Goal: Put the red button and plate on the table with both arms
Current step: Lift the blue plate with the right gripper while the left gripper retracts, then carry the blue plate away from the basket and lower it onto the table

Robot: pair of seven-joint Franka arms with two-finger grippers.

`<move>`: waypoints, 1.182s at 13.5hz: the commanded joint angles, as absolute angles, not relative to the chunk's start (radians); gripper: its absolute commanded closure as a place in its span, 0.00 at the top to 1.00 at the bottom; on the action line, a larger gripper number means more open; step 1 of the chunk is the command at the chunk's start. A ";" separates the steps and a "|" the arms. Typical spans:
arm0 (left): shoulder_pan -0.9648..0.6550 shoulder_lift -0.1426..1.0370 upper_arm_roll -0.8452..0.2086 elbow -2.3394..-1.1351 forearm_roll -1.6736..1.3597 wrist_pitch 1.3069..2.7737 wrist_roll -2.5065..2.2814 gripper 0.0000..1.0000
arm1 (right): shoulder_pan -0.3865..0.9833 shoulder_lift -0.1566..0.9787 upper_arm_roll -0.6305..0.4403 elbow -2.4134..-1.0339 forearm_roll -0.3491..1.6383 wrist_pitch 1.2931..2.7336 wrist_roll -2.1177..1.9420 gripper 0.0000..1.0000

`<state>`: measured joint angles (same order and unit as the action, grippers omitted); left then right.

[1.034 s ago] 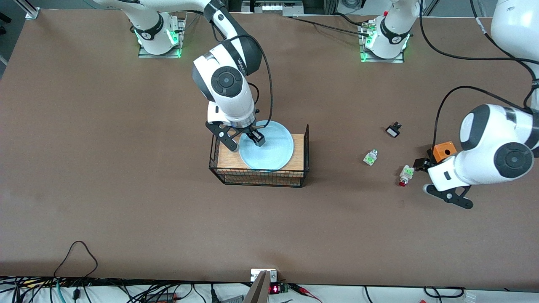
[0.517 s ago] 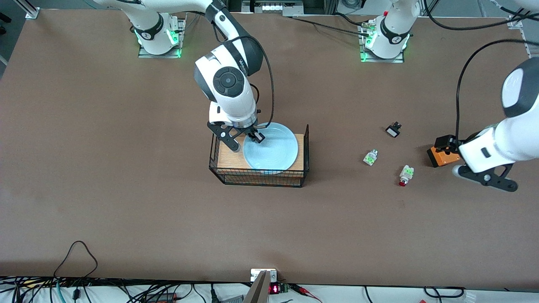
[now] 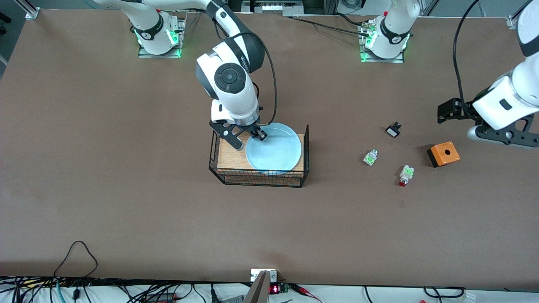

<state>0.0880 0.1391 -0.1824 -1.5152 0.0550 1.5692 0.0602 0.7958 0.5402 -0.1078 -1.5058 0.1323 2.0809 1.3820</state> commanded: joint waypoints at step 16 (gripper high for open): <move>-0.014 0.018 -0.063 -1.677 0.038 1.658 0.051 1.00 | 0.413 0.167 -0.133 -1.497 0.118 1.574 0.651 0.00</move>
